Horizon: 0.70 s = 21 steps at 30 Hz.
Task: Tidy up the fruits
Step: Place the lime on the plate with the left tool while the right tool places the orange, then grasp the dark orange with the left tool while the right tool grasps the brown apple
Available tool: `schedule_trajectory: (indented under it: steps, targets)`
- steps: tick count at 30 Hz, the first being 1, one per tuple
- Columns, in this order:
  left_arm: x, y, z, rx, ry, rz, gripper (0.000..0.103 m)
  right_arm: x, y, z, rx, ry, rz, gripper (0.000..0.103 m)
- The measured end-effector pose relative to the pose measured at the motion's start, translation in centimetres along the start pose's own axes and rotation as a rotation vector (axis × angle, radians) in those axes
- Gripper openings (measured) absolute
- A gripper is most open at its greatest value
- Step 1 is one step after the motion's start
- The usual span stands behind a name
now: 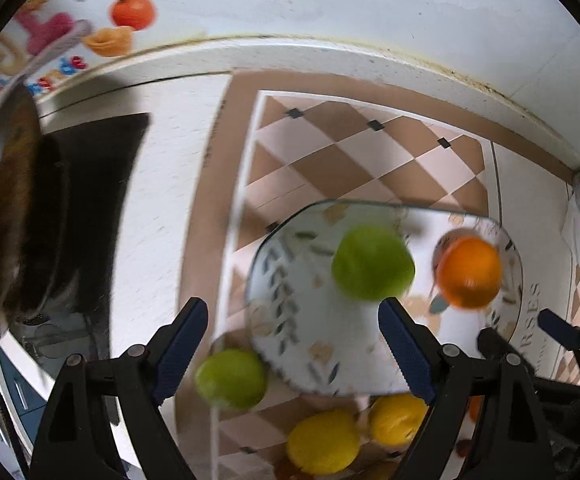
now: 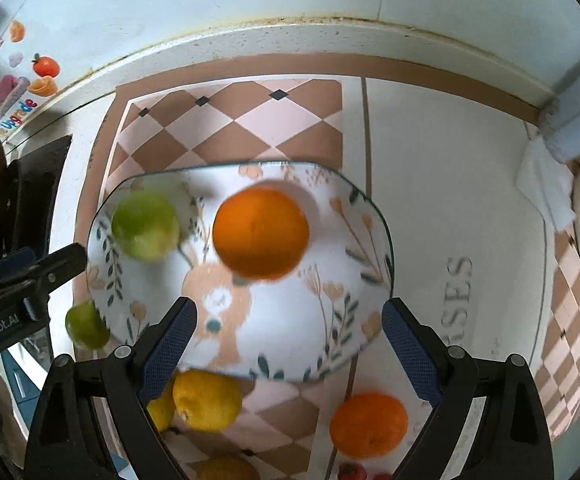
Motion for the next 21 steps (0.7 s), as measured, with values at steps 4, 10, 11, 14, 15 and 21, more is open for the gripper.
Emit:
schedule_trajectory:
  steps: [4,10,11,14,15,21]
  targets:
    - [1.1,-3.4,-1.9,-0.03,0.026,0.06,0.087,2.6,-2.3,0.1,0.003,0.02,0.035,0.096]
    - [4.5,-7.8,-2.4,-0.045,0.077,0.156,0.087,5.6,-6.7,0.5,0.024,0.032,0.109,0.096]
    - [5.0,-8.4,-2.3,-0.048,0.082,0.175,0.087,6.0,-7.4,0.3,0.028,0.034,0.122,0.096]
    - [6.7,-10.0,-2.2,-0.042,0.091,0.21,0.087,7.0,-9.3,-0.3,0.029,0.035,0.157,0.096]
    - [7.2,-10.6,-2.3,-0.036,0.092,0.22,0.087,7.2,-9.7,-0.7,0.026,0.035,0.169,0.096]
    - [9.9,-13.9,-2.3,-0.01,0.112,0.282,0.087,10.2,-14.1,-0.4,0.022,0.043,0.252,0.096]
Point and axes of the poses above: each gripper's, at about its wrist camera, not at the fingertips, and y roughly the way its jaws point, z to its right, x to its underside, the point moved 3 cm from there along y, roughly the way its jaws point, and after that the axes turned 11 degrees about x, right-handed, at the moved point
